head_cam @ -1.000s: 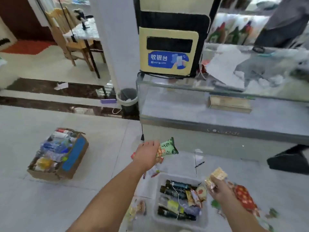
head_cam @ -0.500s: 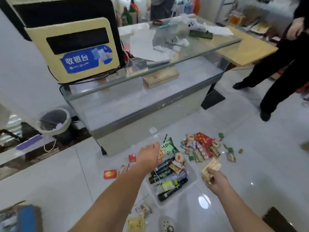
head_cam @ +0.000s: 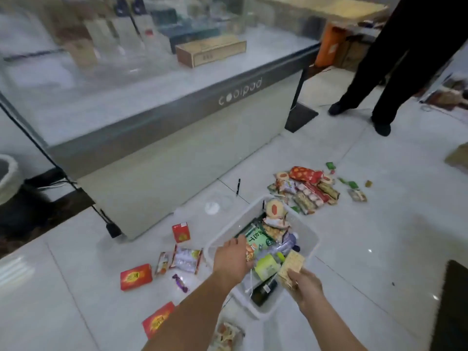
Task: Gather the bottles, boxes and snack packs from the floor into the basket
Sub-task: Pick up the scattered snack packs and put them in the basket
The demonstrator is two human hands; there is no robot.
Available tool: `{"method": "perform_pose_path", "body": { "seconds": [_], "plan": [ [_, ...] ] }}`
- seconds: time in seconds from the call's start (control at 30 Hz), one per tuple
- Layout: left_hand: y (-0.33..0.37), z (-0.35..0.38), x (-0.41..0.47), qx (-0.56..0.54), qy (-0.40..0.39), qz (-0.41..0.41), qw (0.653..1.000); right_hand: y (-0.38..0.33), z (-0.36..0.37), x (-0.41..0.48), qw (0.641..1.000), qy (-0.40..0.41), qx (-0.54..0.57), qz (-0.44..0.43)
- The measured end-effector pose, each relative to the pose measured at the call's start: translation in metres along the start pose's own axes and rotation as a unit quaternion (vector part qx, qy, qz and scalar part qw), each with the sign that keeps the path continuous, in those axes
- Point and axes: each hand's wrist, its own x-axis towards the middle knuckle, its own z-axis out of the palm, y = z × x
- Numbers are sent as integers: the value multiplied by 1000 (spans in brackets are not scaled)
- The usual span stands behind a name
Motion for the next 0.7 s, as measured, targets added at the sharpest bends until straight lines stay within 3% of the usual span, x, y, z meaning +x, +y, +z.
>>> {"method": "perform_pose_path", "body": {
  "seconds": [0.13,0.23,0.33,0.47,0.57,0.7],
  "plan": [
    [-17,122,45,-12,2,17,1000,90,10,97,997,39,-20,-58],
    [-20,171,80,-39,23,39,998,106,15,136,989,58,-28,-131],
    [-25,192,97,-49,31,65,996,104,13,150,974,71,-90,-197],
    [-63,202,72,-39,50,45,997,133,5,146,919,146,-303,-207],
    [-111,208,53,-36,94,17,995,166,7,143,895,124,-340,-261],
    [-174,218,36,-11,92,-26,995,198,27,142,865,93,-358,-339]
  ]
}}
